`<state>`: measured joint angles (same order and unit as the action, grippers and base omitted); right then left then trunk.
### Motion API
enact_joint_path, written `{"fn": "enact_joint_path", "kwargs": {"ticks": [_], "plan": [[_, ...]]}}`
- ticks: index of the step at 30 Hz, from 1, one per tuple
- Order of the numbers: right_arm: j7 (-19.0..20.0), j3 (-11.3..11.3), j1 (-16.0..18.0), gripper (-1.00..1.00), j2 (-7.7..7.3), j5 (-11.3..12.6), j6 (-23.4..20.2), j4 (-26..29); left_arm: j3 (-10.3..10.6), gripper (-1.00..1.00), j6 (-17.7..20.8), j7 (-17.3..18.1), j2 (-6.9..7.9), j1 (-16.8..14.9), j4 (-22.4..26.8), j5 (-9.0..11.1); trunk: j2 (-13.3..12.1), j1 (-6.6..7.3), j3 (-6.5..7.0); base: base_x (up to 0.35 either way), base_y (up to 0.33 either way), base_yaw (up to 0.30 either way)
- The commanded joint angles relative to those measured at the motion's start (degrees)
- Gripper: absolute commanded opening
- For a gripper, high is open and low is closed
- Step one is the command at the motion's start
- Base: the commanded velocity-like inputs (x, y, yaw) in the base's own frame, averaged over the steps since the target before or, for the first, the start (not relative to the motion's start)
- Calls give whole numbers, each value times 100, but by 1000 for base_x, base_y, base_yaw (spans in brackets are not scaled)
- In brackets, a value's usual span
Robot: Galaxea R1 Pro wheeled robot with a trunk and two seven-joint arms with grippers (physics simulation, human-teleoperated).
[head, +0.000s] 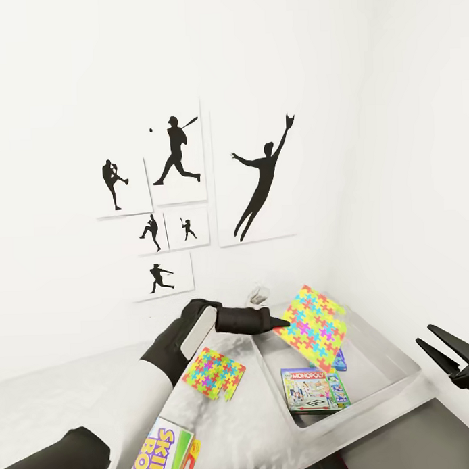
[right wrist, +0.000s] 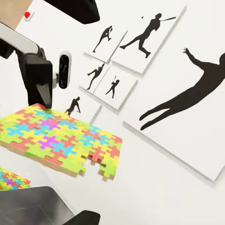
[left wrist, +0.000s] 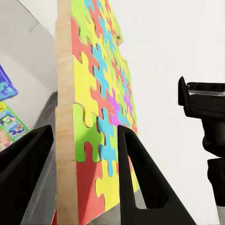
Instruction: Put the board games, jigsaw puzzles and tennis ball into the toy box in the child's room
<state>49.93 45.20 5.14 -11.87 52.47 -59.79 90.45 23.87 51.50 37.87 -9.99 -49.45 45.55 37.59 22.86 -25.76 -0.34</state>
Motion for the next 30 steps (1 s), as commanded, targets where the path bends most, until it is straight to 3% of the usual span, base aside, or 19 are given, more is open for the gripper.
{"fn": "enact_joint_path", "kwargs": {"ticks": [1,4,8,17,21,24,30], "plan": [[34,-13,4,100,2,-26,-21,-1,175,-100,-125,-131,0,-4,-126,304,6,-2,-3,0,0,0],[26,-46,4,100,7,-26,-21,4,527,-100,-460,-304,0,-4,-223,859,6,-2,-3,0,0,0],[15,-57,4,100,9,-26,-21,7,806,-100,-690,-692,0,-4,-237,1231,6,-2,-3,0,0,0],[-34,-195,21,100,13,-33,-21,15,942,-100,-930,-1261,0,-4,-292,1373,6,-2,-11,0,0,0],[-39,-225,22,100,12,-35,-21,16,998,-100,-1084,-1733,0,-4,-313,1667,6,-2,-41,0,0,0],[-43,-235,22,100,14,-35,-21,16,1249,-100,-1131,-1916,0,-4,-312,1963,6,-2,-68,0,0,0],[-45,-239,22,100,17,-38,-16,16,1590,-100,-1352,-2002,0,-4,-314,2207,6,-2,-124,0,0,0]]}}
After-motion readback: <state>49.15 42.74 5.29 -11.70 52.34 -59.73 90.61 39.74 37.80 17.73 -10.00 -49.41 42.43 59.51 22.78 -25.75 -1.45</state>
